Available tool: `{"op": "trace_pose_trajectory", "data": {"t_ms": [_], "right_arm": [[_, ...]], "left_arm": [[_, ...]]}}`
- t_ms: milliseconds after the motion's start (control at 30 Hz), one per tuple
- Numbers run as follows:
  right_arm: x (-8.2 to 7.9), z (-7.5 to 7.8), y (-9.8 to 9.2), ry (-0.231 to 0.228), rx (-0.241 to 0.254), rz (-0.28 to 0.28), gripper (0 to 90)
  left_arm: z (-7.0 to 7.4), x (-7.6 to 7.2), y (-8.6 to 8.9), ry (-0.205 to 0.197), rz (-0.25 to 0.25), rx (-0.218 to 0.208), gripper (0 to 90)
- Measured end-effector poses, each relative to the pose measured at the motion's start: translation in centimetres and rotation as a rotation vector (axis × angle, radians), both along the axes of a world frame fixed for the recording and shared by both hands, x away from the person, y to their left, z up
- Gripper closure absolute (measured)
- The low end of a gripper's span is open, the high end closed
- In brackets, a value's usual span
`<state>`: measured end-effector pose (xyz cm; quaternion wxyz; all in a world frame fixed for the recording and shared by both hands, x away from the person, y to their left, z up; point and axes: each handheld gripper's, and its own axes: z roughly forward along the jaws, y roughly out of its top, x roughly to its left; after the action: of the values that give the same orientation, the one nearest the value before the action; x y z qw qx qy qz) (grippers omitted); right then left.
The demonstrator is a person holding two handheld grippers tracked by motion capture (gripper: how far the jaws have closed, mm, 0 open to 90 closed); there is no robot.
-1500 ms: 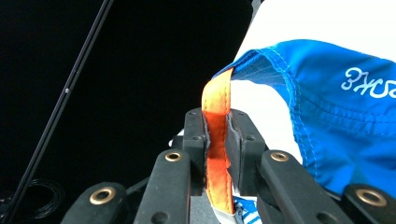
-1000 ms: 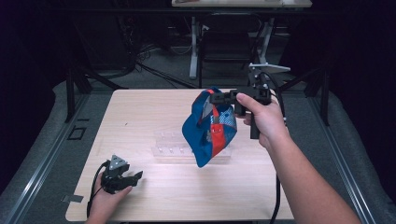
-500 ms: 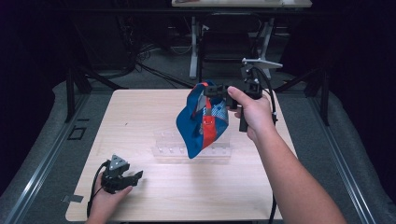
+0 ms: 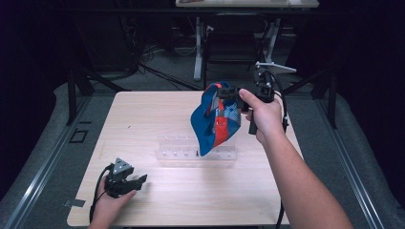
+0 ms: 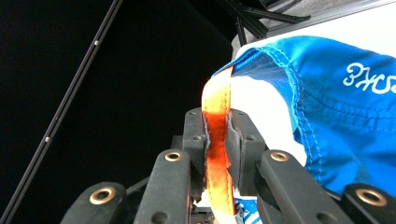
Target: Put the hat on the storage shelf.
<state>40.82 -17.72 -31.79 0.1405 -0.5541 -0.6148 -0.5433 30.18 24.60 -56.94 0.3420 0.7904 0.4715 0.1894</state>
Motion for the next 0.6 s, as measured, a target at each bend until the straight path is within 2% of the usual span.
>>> {"op": "trace_pose_trajectory", "data": {"t_ms": [167, 200, 233, 267, 300, 333, 400, 433, 500, 600], "right_arm": [[-0.2, 0.2, 0.3, -0.006, 0.008, 0.006, 78.5], [-0.2, 0.2, 0.4, -0.004, 0.009, 0.004, 78.5], [-0.2, 0.2, 0.4, -0.006, 0.007, 0.006, 78.5], [-0.2, 0.2, 0.5, -0.007, 0.008, 0.007, 78.5], [-0.2, 0.2, 0.5, -0.009, 0.008, 0.006, 78.5], [-0.2, 0.2, 0.5, -0.009, 0.008, 0.006, 78.5], [-0.2, 0.2, 0.6, -0.008, 0.007, 0.007, 78.4], [-0.2, 0.2, 0.6, -0.009, 0.007, 0.007, 78.5], [-0.2, 0.2, 0.6, -0.009, 0.005, 0.008, 78.4], [-0.2, 0.2, 0.6, -0.01, 0.006, 0.005, 78.4]], "left_arm": [[0.3, 0.0, -0.6, -0.021, -0.003, -0.037, 36.6], [0.8, 0.0, -1.1, -0.028, -0.016, -0.069, 36.6], [0.8, 0.0, -1.1, -0.028, -0.016, -0.069, 36.7], [1.5, 0.0, -1.8, -0.042, -0.033, -0.097, 36.8], [1.9, -0.1, -2.4, -0.058, -0.051, -0.095, 38.3], [1.9, -0.1, -2.4, -0.058, -0.051, -0.095, 39.1], [3.0, -0.4, -4.1, -0.107, -0.107, -0.096, 40.6], [3.3, -0.4, -4.7, -0.115, -0.125, -0.088, 41.1], [3.8, -0.3, -6.0, -0.126, -0.151, -0.098, 43.0], [4.4, 0.1, -7.8, -0.123, -0.183, -0.099, 46.9]]}}
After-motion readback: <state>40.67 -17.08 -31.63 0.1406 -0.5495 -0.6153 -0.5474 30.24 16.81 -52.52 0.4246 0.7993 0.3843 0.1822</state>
